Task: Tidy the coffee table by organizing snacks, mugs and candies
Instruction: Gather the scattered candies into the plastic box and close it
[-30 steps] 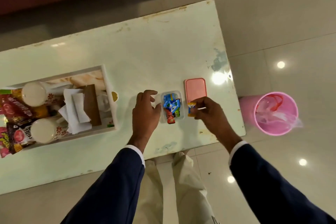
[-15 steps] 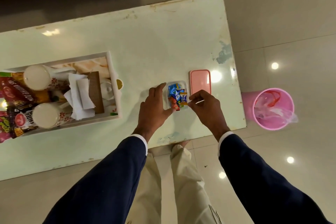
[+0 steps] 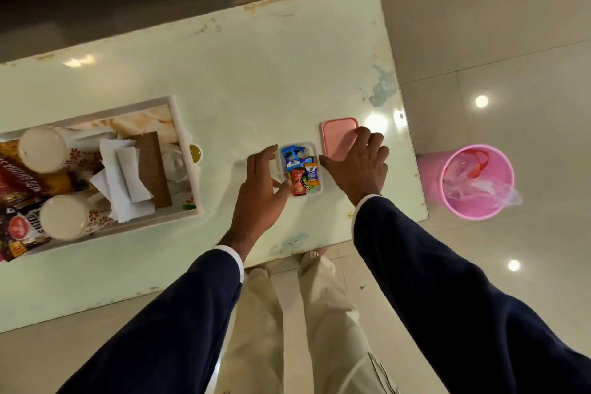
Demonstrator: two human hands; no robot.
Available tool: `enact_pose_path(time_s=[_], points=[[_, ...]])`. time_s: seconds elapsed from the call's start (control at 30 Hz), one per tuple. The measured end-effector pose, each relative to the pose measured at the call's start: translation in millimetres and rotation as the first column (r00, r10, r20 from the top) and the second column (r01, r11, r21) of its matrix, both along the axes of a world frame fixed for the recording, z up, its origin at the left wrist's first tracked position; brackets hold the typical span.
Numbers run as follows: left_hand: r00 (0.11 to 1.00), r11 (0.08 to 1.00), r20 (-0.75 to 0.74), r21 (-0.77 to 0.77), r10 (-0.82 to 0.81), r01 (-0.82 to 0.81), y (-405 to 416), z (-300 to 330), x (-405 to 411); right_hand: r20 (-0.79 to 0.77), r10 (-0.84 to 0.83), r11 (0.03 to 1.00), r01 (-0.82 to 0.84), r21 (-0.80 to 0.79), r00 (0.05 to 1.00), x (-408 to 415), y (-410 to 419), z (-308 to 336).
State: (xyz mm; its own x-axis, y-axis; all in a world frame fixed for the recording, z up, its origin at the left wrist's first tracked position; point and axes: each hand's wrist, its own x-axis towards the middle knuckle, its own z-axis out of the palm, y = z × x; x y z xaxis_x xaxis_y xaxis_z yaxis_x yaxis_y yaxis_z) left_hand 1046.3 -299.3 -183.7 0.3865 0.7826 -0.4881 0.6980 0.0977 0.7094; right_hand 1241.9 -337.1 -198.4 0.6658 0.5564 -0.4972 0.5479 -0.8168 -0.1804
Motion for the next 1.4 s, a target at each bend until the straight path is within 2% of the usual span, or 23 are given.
enact_pose_path(time_s=[0.07,0.13,0.2,0.23,0.27,0.3,0.37,0.47,0.5,0.53,0.57,0.63,0.67,0.73,0.77,0.8,0.93,1.1,1.27,1.4], points=[[1.000,1.000,0.014,-0.009,0.019,-0.018,-1,1,-1,0.044,0.025,1.000,-0.024,-0.012,0.999,-1,2,-3],[0.999,0.999,0.029,-0.016,0.045,-0.045,1,3,-1,0.019,0.058,0.998,-0.058,-0.010,0.998,4,3,-6],[0.994,0.995,0.050,-0.022,0.094,-0.093,4,7,0,-0.092,0.013,0.998,-0.007,0.060,0.996,11,2,-3],[0.990,0.992,0.069,-0.020,0.125,-0.123,4,11,1,-0.212,-0.072,0.987,0.101,0.127,0.975,15,0,4],[0.983,0.988,0.094,-0.015,0.157,-0.156,5,15,2,-0.381,-0.166,0.948,0.253,0.192,0.910,19,-2,13],[0.975,0.983,0.123,-0.009,0.185,-0.186,6,20,3,-0.563,-0.223,0.882,0.411,0.232,0.796,22,-5,26],[0.955,0.975,0.195,-0.036,0.223,-0.220,7,29,5,-0.818,-0.184,0.773,0.594,0.221,0.545,25,-13,56],[0.918,0.949,0.302,-0.258,0.258,-0.182,9,44,10,-0.983,-0.048,0.724,0.683,0.090,0.180,14,-27,80],[0.916,0.947,0.318,-0.282,0.244,-0.154,7,48,11,-0.994,-0.035,0.724,0.688,0.049,0.108,6,-31,85],[0.924,0.955,0.312,-0.260,0.222,-0.142,3,51,12,-0.995,-0.041,0.729,0.684,0.034,0.092,-2,-35,87],[0.931,0.962,0.296,-0.226,0.215,-0.150,-1,53,12,-0.992,-0.057,0.733,0.679,0.037,0.116,-10,-37,88],[0.938,0.964,0.246,-0.168,0.242,-0.205,-7,53,9,-0.968,-0.101,0.748,0.659,0.078,0.229,-23,-39,86],[0.942,0.962,0.215,-0.146,0.259,-0.231,-9,51,7,-0.936,-0.126,0.770,0.627,0.117,0.329,-27,-39,84],[0.948,0.958,0.157,-0.124,0.277,-0.259,-11,47,2,-0.775,-0.136,0.863,0.458,0.214,0.617,-32,-36,80],[0.952,0.959,0.132,-0.110,0.275,-0.262,-11,45,-1,-0.684,-0.119,0.901,0.368,0.230,0.720,-34,-35,77],[0.957,0.962,0.110,-0.092,0.267,-0.258,-11,43,-2,-0.624,-0.111,0.918,0.320,0.233,0.774,-36,-35,75],[0.985,0.985,0.004,-0.009,0.174,-0.174,-4,32,0,-0.514,-0.125,0.917,0.296,0.266,0.849,-43,-32,66],[0.994,0.995,-0.113,0.095,-0.006,0.016,13,20,12,-0.306,-0.037,0.968,0.110,0.226,0.951,-43,-18,49],[0.965,0.990,-0.228,0.033,-0.130,0.141,19,15,17,-0.248,0.026,0.982,0.022,0.187,0.968,-45,-12,37],[0.958,0.985,-0.228,-0.024,-0.173,0.172,19,13,14,-0.276,0.045,0.976,0.017,0.216,0.960,-41,-14,32]])
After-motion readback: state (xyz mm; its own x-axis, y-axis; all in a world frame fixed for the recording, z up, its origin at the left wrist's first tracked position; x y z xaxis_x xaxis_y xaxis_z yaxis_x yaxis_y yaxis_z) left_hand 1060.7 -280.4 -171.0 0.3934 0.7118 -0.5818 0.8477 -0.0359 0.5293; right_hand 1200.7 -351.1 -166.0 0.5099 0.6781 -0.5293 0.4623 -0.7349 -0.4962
